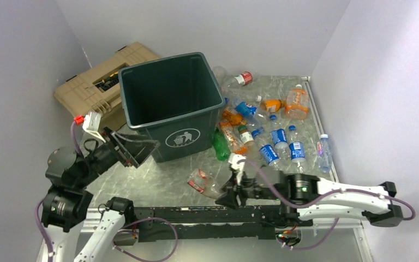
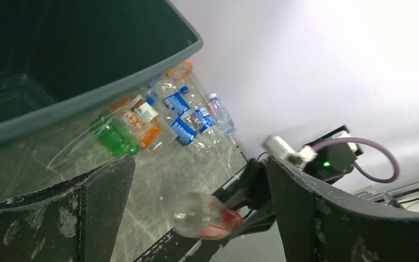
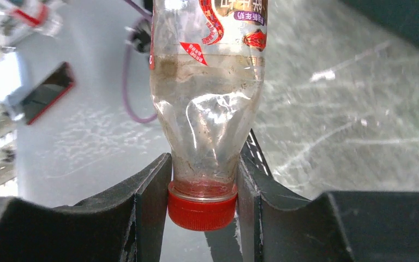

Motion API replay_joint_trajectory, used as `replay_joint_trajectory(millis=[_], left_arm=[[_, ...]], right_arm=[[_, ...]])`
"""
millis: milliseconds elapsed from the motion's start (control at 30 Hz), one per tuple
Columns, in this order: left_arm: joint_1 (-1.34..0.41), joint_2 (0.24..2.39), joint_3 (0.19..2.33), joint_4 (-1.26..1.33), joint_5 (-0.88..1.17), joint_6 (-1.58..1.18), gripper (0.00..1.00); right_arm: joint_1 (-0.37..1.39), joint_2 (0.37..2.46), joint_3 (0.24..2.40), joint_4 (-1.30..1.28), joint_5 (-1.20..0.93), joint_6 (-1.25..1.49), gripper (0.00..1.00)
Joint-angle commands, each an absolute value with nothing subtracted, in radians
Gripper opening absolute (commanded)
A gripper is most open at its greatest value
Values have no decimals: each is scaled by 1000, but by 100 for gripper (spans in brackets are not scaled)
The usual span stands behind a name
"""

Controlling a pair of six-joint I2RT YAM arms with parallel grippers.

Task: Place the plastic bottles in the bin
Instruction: Pick up the plastic bottle at the center of the board.

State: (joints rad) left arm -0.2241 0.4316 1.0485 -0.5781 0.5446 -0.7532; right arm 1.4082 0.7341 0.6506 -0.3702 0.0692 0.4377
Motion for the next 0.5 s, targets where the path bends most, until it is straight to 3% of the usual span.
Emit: replay_joint_trajectory(millis=[0,233,467], left_arm=[[-229,515,1097,-402,613,-831,97],[-230,614,1093,-113,740,-985,99],[-234,692,1169,-119,800,-975,100]], right_arm=[[1413,550,753,-453,-39,310,0],[1413,517,811,-343,317,264,0],[1413,593,830,-218,376,231,0]])
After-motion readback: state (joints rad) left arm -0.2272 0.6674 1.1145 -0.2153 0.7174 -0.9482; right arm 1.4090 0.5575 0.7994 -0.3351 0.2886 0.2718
